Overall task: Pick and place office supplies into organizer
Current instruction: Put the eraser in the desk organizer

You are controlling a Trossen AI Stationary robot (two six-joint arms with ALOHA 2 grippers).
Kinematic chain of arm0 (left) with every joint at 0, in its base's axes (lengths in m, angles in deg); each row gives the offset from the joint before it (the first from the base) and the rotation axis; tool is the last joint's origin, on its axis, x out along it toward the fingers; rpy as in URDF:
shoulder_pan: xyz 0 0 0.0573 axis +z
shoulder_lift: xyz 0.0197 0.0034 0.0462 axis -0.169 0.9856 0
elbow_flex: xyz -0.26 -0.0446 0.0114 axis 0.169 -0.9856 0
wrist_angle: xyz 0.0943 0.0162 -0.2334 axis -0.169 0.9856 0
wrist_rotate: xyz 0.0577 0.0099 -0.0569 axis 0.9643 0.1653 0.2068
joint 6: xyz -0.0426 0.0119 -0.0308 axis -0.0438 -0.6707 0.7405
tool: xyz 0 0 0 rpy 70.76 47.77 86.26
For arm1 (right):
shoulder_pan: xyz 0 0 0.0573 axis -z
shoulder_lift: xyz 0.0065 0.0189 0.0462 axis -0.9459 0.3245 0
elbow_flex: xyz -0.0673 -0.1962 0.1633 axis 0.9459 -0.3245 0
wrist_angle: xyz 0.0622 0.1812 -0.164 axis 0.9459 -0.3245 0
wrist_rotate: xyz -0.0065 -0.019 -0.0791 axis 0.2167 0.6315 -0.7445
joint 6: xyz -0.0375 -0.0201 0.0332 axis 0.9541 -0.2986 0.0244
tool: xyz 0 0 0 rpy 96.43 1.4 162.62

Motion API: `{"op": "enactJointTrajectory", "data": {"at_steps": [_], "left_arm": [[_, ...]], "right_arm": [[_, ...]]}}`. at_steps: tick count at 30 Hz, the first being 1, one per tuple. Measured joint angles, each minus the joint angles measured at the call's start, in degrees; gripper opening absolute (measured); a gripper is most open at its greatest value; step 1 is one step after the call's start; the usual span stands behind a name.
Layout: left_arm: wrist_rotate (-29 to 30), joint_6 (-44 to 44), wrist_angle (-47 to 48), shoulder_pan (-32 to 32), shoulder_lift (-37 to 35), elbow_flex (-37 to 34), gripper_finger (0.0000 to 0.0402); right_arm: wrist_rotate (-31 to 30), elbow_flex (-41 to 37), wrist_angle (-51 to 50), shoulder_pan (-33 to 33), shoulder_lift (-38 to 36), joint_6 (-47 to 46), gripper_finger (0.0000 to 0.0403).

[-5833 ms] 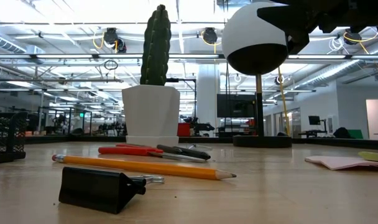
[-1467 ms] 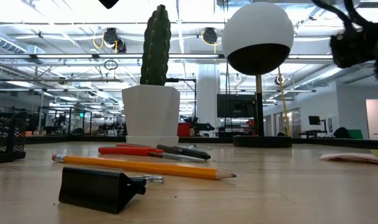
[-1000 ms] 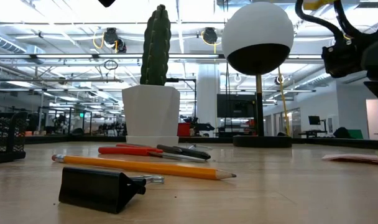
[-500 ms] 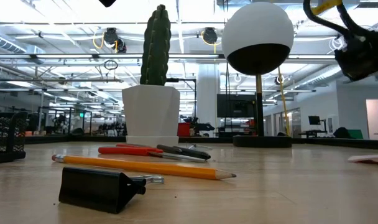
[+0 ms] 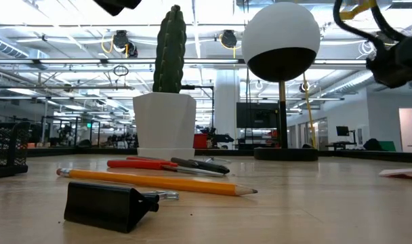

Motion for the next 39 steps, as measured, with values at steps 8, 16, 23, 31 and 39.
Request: {"op": "enactJointTrajectory", "data": {"at_steps": [8, 16, 23, 31, 39], "left_arm": [[-0.06, 1.81, -2.07, 0.26, 0.02, -1.45, 0.0042], [-0.19, 0.61, -2.97, 0.26, 0.02, -1.45, 0.0042], [-0.19, 0.49, -2.94, 0.26, 0.02, -1.45, 0.0042], [-0.15, 0.35, -2.94, 0.33, 0.02, -1.45, 0.0042], [0.05, 0.46, -2.81, 0.37, 0.02, -1.43, 0.0042]], "right_arm": [[0.0, -4.99, 7.56, 0.15, -0.21, -1.35, 0.013], [0.4, -7.45, 11.07, 0.87, -0.24, -1.62, 0.013], [1.41, -7.71, 11.01, 0.92, -0.13, -0.29, 0.0125], [1.65, -7.73, 11.69, 1.29, -0.07, 0.47, 0.0047], [1.52, -7.74, 14.56, 1.59, -0.07, 3.84, 0.0018]]}}
